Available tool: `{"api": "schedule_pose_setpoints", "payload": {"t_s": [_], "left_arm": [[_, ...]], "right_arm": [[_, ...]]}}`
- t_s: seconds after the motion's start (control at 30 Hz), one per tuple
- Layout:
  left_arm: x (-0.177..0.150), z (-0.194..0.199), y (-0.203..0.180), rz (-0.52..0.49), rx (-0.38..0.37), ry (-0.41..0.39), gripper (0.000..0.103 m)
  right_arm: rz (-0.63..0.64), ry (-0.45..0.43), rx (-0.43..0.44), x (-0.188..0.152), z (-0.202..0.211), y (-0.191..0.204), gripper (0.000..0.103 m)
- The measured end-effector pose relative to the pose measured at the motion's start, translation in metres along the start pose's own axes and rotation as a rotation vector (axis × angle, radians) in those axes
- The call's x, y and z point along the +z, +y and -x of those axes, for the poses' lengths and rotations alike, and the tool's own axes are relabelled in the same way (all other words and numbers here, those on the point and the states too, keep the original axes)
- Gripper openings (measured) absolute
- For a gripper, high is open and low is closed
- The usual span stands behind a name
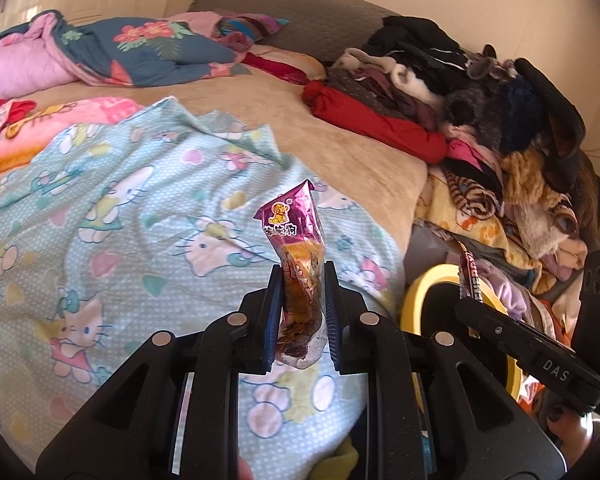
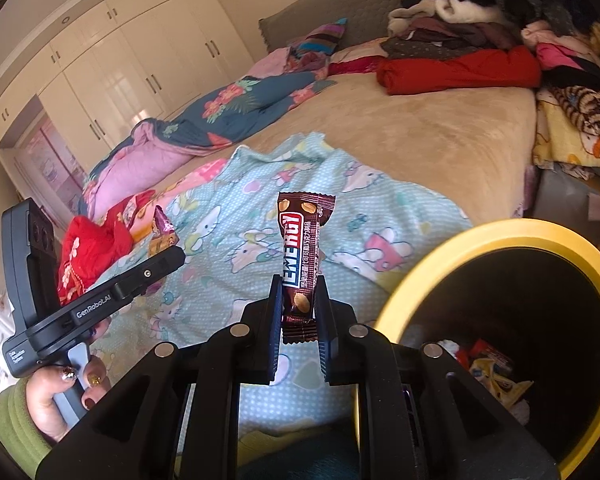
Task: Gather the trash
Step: 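Lift both bars and carry them over the bin, then open both grippers over the bin to drop the bars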
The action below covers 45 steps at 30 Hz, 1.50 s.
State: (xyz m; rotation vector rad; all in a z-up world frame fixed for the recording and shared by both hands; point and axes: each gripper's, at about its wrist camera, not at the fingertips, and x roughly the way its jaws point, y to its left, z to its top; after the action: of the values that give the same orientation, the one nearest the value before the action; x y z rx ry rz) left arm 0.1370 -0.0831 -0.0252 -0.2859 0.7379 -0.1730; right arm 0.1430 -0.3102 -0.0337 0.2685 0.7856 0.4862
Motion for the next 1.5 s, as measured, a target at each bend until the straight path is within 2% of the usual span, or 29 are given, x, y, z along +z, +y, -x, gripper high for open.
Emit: {"api": "schedule_pose_setpoints", "payload": {"t_s": [1.0, 1.5], "left_arm": [[-0.028, -0.02, -0.125, -0.248, -0.145, 0.077, 0.014], [-0.058, -0.035, -0.166, -0.37, -0.216, 0.16, 0.014]], "right_arm": [[-0.185, -0.091, -0.162, -0.036, 0.085, -0.108, 0.015], [-0.231, -0.094, -0.209, -0.047, 0.097, -0.138, 0.015]]}}
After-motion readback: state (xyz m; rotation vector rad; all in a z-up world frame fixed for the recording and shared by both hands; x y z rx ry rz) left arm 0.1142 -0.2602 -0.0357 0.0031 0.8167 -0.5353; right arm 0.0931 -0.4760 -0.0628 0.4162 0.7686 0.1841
